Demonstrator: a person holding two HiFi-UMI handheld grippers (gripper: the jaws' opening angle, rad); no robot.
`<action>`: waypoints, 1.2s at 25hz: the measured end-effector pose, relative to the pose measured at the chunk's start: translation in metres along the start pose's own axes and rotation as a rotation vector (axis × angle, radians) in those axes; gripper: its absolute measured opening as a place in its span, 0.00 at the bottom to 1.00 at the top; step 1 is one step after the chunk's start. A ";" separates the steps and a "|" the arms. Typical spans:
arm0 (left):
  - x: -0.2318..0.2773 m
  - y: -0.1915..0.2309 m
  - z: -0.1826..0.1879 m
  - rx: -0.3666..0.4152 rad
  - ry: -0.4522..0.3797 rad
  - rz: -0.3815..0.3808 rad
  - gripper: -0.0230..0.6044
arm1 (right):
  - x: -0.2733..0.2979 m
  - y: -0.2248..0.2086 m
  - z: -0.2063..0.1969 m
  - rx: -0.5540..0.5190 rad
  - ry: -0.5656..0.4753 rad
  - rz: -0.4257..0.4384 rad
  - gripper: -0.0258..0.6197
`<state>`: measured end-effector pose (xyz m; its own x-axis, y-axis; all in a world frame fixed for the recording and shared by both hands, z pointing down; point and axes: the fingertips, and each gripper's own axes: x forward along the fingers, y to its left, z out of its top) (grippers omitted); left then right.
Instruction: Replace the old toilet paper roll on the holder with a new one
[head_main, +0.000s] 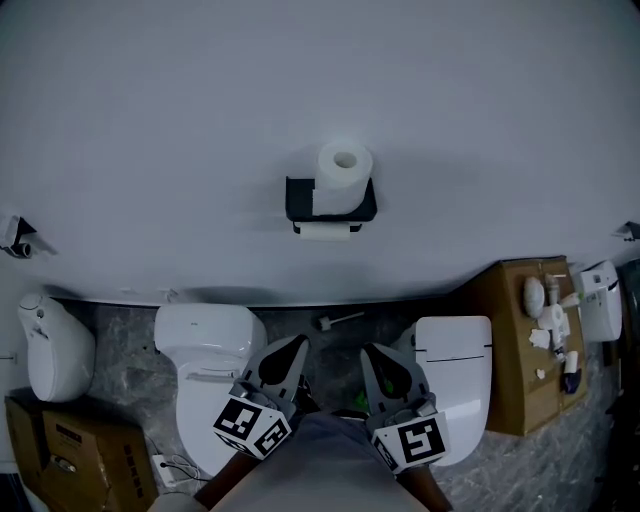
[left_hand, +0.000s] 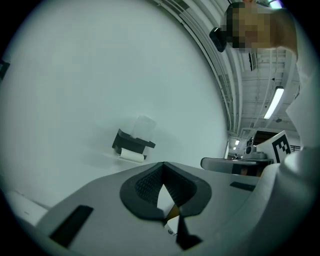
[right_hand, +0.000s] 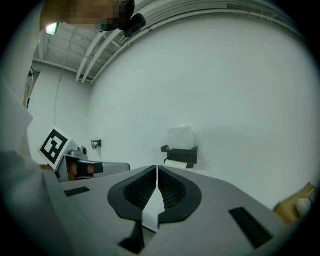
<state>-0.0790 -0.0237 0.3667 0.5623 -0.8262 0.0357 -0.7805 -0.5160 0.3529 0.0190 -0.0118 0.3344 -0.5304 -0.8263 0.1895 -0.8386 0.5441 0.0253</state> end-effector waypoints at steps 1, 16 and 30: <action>0.003 0.003 0.002 0.001 -0.002 -0.008 0.04 | 0.004 -0.001 0.001 -0.005 0.001 -0.006 0.07; 0.029 0.021 0.007 -0.085 -0.007 -0.086 0.04 | 0.022 -0.014 0.010 0.004 -0.016 -0.072 0.07; 0.097 0.048 -0.003 -0.418 -0.043 -0.115 0.04 | 0.063 -0.045 0.018 0.018 -0.043 -0.047 0.07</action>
<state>-0.0609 -0.1274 0.3899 0.6204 -0.7819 -0.0619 -0.5306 -0.4765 0.7010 0.0208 -0.0906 0.3277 -0.4951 -0.8564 0.1462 -0.8645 0.5024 0.0151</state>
